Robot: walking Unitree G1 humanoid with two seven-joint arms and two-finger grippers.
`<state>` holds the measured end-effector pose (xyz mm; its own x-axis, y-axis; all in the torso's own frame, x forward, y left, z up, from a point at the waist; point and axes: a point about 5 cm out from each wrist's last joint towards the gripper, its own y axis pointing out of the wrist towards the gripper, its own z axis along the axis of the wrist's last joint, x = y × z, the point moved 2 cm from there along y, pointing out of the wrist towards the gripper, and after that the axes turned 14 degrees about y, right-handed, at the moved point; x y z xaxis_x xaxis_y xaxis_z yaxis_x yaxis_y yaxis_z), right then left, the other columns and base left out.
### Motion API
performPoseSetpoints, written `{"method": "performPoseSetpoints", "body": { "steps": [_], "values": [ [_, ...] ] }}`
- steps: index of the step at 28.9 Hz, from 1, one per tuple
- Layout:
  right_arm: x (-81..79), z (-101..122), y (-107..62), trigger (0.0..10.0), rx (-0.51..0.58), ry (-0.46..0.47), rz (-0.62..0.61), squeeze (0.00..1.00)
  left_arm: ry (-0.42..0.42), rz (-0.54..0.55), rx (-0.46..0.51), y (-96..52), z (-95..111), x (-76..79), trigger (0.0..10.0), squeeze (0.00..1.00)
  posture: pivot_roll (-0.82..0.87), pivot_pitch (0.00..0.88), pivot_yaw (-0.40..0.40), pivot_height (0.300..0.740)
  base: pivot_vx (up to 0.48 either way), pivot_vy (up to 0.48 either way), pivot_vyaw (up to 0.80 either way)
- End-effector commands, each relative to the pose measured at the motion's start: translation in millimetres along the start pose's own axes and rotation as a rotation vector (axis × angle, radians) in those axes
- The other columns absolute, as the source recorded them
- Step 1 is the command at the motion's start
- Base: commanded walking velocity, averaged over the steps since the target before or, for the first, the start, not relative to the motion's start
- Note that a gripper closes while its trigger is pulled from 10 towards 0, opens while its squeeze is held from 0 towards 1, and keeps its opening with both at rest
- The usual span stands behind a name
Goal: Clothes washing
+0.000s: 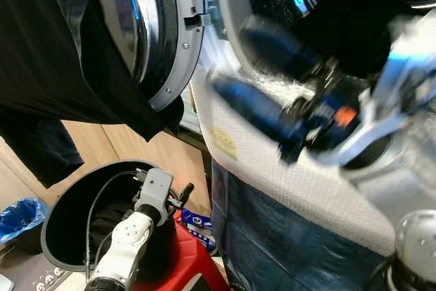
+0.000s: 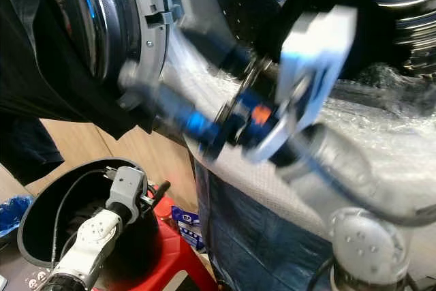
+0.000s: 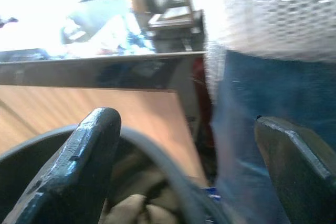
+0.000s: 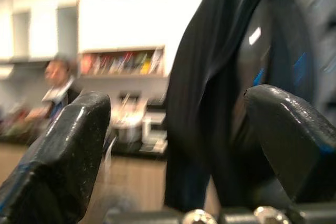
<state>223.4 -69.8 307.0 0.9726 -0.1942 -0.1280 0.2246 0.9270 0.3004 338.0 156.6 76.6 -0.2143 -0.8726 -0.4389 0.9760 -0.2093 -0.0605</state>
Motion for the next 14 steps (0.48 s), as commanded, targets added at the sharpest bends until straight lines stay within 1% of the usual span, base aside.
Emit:
{"method": "performPoseSetpoints", "body": {
  "steps": [1, 2, 4, 6, 7, 8, 9, 10, 11, 12, 14],
  "values": [
    [-0.2, -14.6, -1.8, 10.0, -0.075, -0.009, 0.021, 0.0, 0.025, 0.056, -0.018, -4.2, -6.3, -13.1, 10.0, 0.0, -0.03, 0.044, 0.126, 0.74, 0.0, 0.0, 0.0],
    [6.3, -31.8, -6.1, 10.0, -0.155, -0.004, -0.018, 0.0, 0.064, 0.088, -0.009, -4.9, -4.9, -18.8, 10.0, 0.0, -0.02, 0.043, 0.122, 0.74, 0.0, 0.0, 0.0],
    [10.1, -49.5, -11.8, 10.0, -0.228, 0.016, -0.042, 0.0, 0.105, 0.117, -0.001, -5.8, -3.6, -24.1, 10.0, 0.0, -0.02, 0.044, 0.121, 0.74, 0.0, 0.0, 0.0],
    [12.9, -75.7, -22.0, 10.0, -0.321, 0.036, -0.056, 0.0, 0.097, 0.165, -0.004, -7.5, -4.3, -31.1, 10.0, 0.0, -0.02, 0.044, 0.121, 0.74, 0.0, 0.0, 0.0],
    [13.3, -84.3, -25.8, 10.0, -0.351, 0.042, -0.059, 0.0, 0.09, 0.181, -0.007, -8.1, -4.7, -33.4, 10.0, 0.0, -0.02, 0.044, 0.121, 0.74, 0.0, 0.0, 0.0],
    [17.3, -100.9, -33.4, 10.0, -0.408, 0.041, -0.075, 0.0, 0.09, 0.203, -0.007, -9.3, -5.1, -36.6, 10.0, 0.0, -0.02, 0.047, 0.115, 0.74, 0.0, 0.0, 0.0],
    [22.5, -117.8, -41.8, 10.0, -0.453, 0.063, -0.101, 0.0, 0.091, 0.217, -0.009, -10.2, -5.6, -38.7, 10.0, 0.0, -0.02, 0.047, 0.115, 0.74, 0.0, 0.0, 0.0],
    [26.2, -131.1, -49.1, 10.0, -0.483, 0.086, -0.12, 0.0, 0.094, 0.225, -0.009, -10.7, -5.9, -39.8, 10.0, 0.0, -0.02, 0.047, 0.115, 0.74, 0.0, 0.0, 0.0],
    [33.9, -146.0, -57.8, 10.0, -0.503, 0.109, -0.162, 0.0, 0.1, 0.227, -0.01, -11.4, -6.5, -39.9, 10.0, 0.0, -0.01, 0.046, 0.113, 0.74, 0.0, 0.0, 0.0],
    [40.0, -156.1, -64.1, 10.0, -0.516, 0.125, -0.198, 0.0, 0.106, 0.222, -0.011, -11.7, -7.0, -39.2, 10.0, 0.0, -0.01, 0.045, 0.112, 0.74, 0.0, 0.0, 0.0],
    [50.0, -176.4, -77.9, 10.0, -0.569, 0.159, -0.267, 0.0, 0.147, 0.194, -0.008, -12.2, -7.4, -35.6, 10.0, 0.0, -0.01, 0.045, 0.111, 0.74, 0.0, 0.0, 0.0]
  ]
}}
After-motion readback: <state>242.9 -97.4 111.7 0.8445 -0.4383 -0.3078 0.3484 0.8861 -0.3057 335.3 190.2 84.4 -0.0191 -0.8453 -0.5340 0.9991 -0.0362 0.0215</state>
